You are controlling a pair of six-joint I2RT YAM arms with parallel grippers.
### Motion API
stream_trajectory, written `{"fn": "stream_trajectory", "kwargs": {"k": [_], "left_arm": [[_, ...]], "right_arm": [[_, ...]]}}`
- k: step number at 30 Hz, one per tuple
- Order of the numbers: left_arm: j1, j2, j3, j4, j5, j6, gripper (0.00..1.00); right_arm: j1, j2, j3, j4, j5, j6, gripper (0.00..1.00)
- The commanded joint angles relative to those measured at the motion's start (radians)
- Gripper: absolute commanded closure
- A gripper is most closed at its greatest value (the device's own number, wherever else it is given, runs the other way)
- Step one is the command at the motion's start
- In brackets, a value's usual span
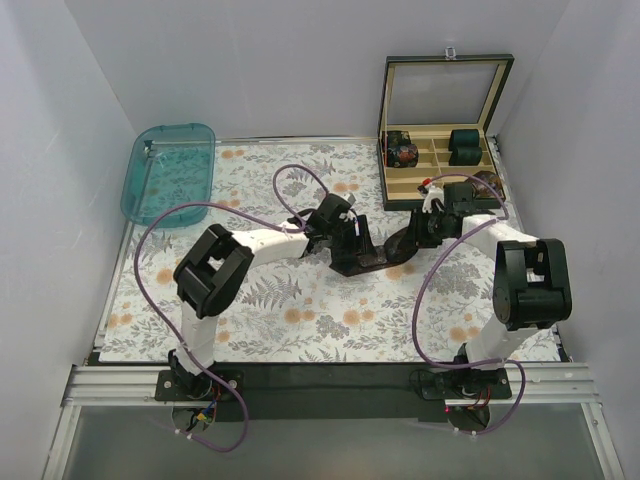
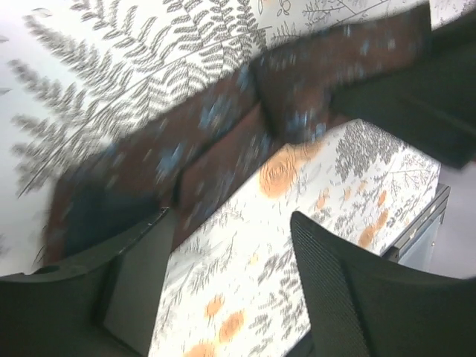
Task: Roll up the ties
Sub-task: Roll the tie
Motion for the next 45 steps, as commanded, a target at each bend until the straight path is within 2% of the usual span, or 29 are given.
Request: {"fn": "stream_trajectory", "kwargs": {"k": [1,3,11,17,21,24,25,26,29,33,37,39,42,44,45], "left_arm": [[0.023,-0.159,-0.046,-0.056,-0.072,0.061,0.40],[0.034,-0.193,-0.097,-0.071,-0.091,0.082,0.32],[0.150,-0.382,-0.301,-0.160,-0.117,0.087,0.28],[0.212,-0.496,-0.459,-0.170,-0.148,0.087,0.28],[0.230,-0.552,-0.509,-0.180,-0.174,0.073,0.28],[0.239,-0.575,-0.528,-0.188,-0.194,0.070,0.28],[0.239,-0.579,-0.534,-0.189,-0.195,0.068,0.28],[0.239,-0.583,-0.535,-0.191,-0.197,0.070,0.28],[0.241,-0.594,-0.539,-0.194,-0.200,0.070,0.28],[0.241,-0.605,-0.534,-0.199,-0.212,0.068,0.28],[0.241,-0.599,-0.520,-0.194,-0.186,0.067,0.28],[0.239,-0.583,-0.509,-0.177,-0.139,0.059,0.30],[0.222,-0.556,-0.500,-0.144,-0.074,0.035,0.40],[0.209,-0.531,-0.470,-0.131,-0.047,0.012,0.51],[0.192,-0.504,-0.459,-0.119,-0.022,0.001,0.53]], "right_arm": [[0.063,-0.019,0.115,-0.205,0.329,-0.122,0.99],[0.125,-0.003,0.157,-0.256,0.484,-0.151,0.99],[0.371,0.089,0.283,-0.369,1.077,-0.174,0.99],[0.588,0.197,0.303,-0.405,1.311,-0.151,0.99],[0.695,0.263,0.319,-0.429,1.321,-0.114,0.99],[0.744,0.304,0.327,-0.443,1.267,-0.087,0.97],[0.750,0.310,0.329,-0.446,1.220,-0.080,0.95],[0.759,0.318,0.332,-0.448,1.197,-0.080,0.86],[0.767,0.315,0.329,-0.448,1.140,-0.050,0.78],[0.767,0.291,0.317,-0.442,1.124,-0.036,0.74],[0.767,0.252,0.286,-0.406,1.123,-0.034,0.81],[0.767,0.240,0.278,-0.391,1.124,-0.037,0.89],[0.765,0.215,0.271,-0.363,1.121,-0.050,0.98],[0.759,0.194,0.270,-0.350,1.107,-0.053,0.99],[0.755,0.191,0.272,-0.340,1.104,-0.050,0.99]]}}
